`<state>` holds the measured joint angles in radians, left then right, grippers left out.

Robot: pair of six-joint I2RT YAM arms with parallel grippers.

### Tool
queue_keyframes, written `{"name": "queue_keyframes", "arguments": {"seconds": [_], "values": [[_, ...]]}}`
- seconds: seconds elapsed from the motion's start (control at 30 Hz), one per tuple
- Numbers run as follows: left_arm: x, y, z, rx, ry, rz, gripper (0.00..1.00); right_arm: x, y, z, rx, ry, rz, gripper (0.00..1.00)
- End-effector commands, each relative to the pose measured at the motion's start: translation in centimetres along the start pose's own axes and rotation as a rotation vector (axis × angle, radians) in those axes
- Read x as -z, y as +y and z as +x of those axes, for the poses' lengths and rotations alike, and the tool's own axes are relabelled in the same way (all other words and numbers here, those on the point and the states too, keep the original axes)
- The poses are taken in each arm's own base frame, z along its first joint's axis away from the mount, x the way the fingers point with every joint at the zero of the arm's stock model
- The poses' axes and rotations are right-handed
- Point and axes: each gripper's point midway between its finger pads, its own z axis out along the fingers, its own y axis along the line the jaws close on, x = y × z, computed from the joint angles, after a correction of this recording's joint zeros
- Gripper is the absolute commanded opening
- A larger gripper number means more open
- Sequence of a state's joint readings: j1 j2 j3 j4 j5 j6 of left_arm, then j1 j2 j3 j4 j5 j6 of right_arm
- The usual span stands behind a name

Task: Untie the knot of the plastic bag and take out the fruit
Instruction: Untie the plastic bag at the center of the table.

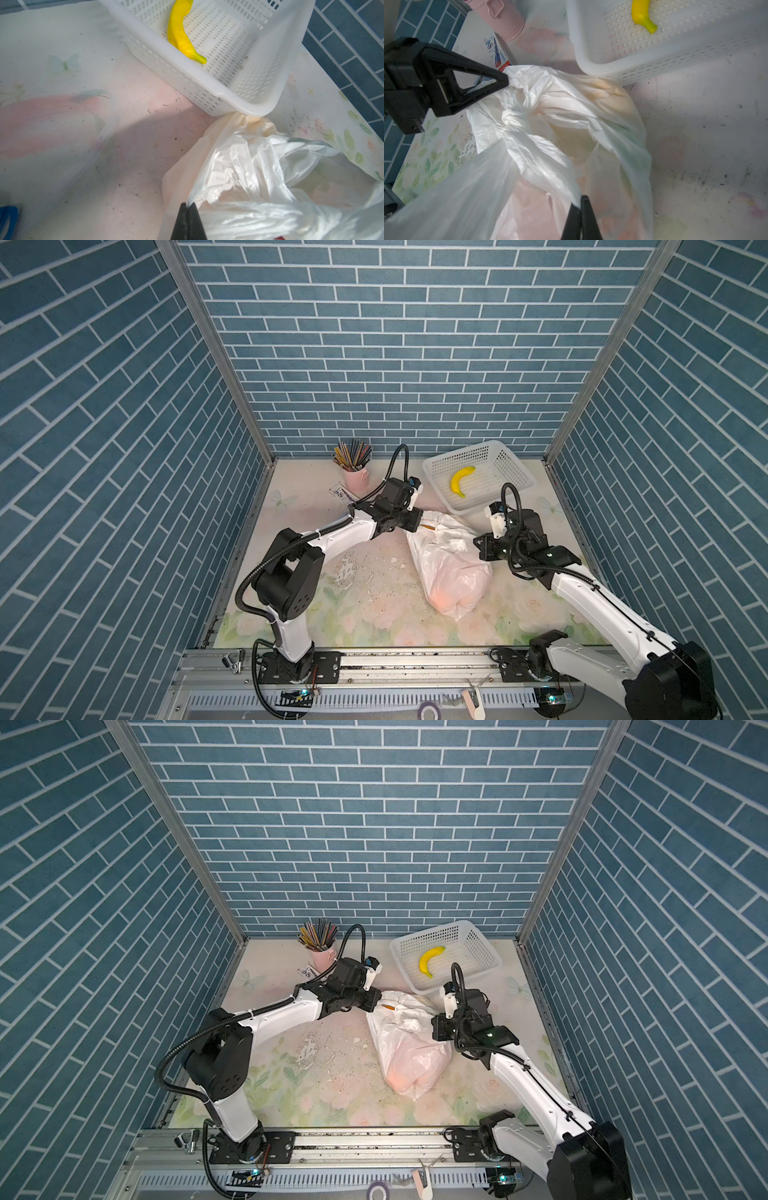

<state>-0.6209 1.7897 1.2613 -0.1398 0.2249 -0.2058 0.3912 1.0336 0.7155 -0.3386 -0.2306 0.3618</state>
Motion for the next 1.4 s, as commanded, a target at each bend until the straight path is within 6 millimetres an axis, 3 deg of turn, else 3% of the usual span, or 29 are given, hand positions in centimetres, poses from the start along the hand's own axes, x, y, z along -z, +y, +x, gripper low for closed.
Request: {"name": "queue_keyframes", "arguments": {"seconds": [0.0, 0.23, 0.33, 0.4, 0.47, 0.57, 0.63, 0.77, 0.93, 1.03, 1.17, 1.37], "values": [[1.5, 3.5, -1.2, 0.034, -0.046, -0.119, 0.0, 1.2, -3.1, 0.2, -0.096, -0.037, 0.126, 0.0], [3.4, 5.9, -1.7, 0.067, -0.076, -0.177, 0.0, 2.9, -5.3, 0.2, -0.168, -0.115, 0.182, 0.0], [4.1, 5.4, -2.3, 0.061, -0.094, -0.161, 0.0, 3.5, -4.9, -0.4, -0.161, -0.141, 0.169, 0.0], [4.5, 4.2, -2.9, 0.048, -0.116, -0.099, 0.01, 3.9, -3.3, -1.5, -0.127, -0.158, 0.099, 0.1], [5.1, 2.6, -3.8, 0.021, -0.149, -0.034, 0.26, 4.4, -1.3, -3.0, -0.087, -0.179, 0.012, 0.27], [5.7, 0.9, -5.0, -0.04, -0.188, 0.014, 0.44, 4.9, 0.4, -4.8, -0.025, -0.196, -0.031, 0.4], [5.6, 0.3, -5.5, -0.08, -0.186, 0.03, 0.49, 4.8, 1.3, -5.5, 0.019, -0.182, -0.054, 0.46], [3.7, -0.2, -4.7, -0.132, -0.077, 0.023, 0.54, 3.0, 3.0, -6.0, 0.09, -0.07, -0.135, 0.53], [1.6, -1.0, -3.3, -0.202, 0.045, 0.002, 0.61, 0.7, 4.6, -4.9, 0.149, 0.087, -0.193, 0.58], [0.4, -1.3, -2.7, -0.216, 0.096, 0.002, 0.67, -0.4, 5.5, -3.5, 0.181, 0.162, -0.221, 0.58], [-0.8, -1.6, -1.7, -0.25, 0.157, -0.003, 0.88, -1.7, 5.2, -1.8, 0.178, 0.225, -0.207, 0.53], [-2.6, -1.4, 0.9, -0.256, 0.27, 0.005, 0.88, -3.0, 3.5, -0.8, 0.174, 0.251, -0.124, 0.32]]}}
